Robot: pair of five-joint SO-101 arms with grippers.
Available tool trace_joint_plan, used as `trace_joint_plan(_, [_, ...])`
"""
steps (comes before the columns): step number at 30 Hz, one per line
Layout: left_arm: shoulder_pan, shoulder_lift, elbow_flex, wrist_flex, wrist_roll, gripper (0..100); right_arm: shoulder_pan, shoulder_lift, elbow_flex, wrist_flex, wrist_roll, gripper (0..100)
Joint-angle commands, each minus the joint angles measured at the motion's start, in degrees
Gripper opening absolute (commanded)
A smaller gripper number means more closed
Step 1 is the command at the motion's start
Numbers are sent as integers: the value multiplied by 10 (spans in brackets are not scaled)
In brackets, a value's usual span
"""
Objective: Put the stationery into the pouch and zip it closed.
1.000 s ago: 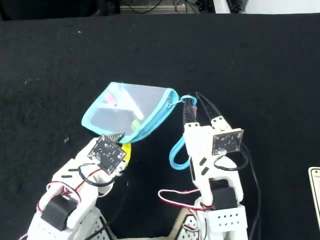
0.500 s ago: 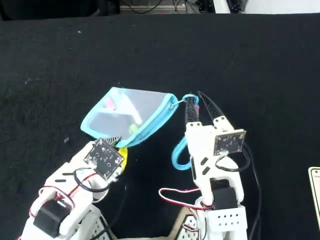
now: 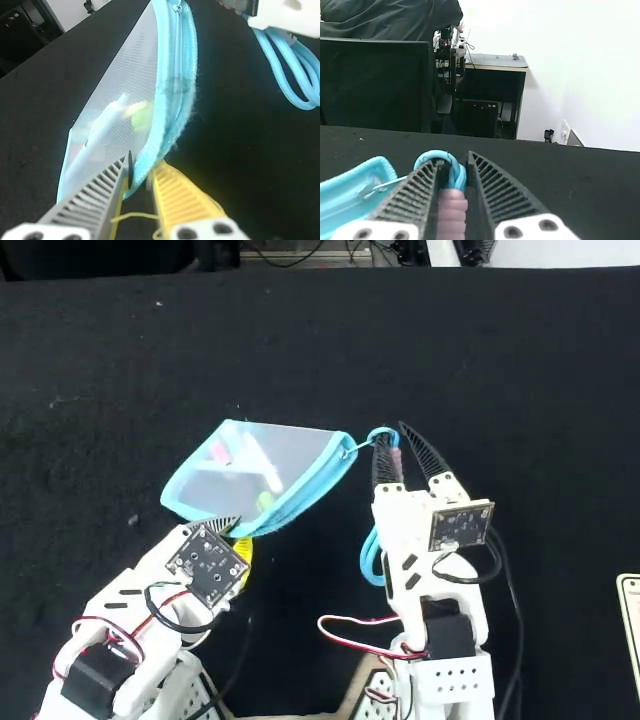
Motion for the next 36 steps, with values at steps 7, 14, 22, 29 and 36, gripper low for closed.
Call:
trace_joint_plan(7, [-6, 4, -32, 11, -1, 30, -14, -55, -26, 76, 1, 23])
trace_joint_plan(14, [-4, 4, -22, 1, 1, 30, -63, -55, -134, 270, 1, 213])
trace_joint_plan(22, [-44, 4, 48, -100, 1, 30, -63, -55, -175, 331, 1, 215])
trace_joint_plan(29, [-133, 4, 107, -200, 23, 30, -63, -56, -172, 329, 1, 215])
trace_joint_plan(36, [-188, 4, 111, -234, 62, 30, -61, -56, -109, 258, 1, 215])
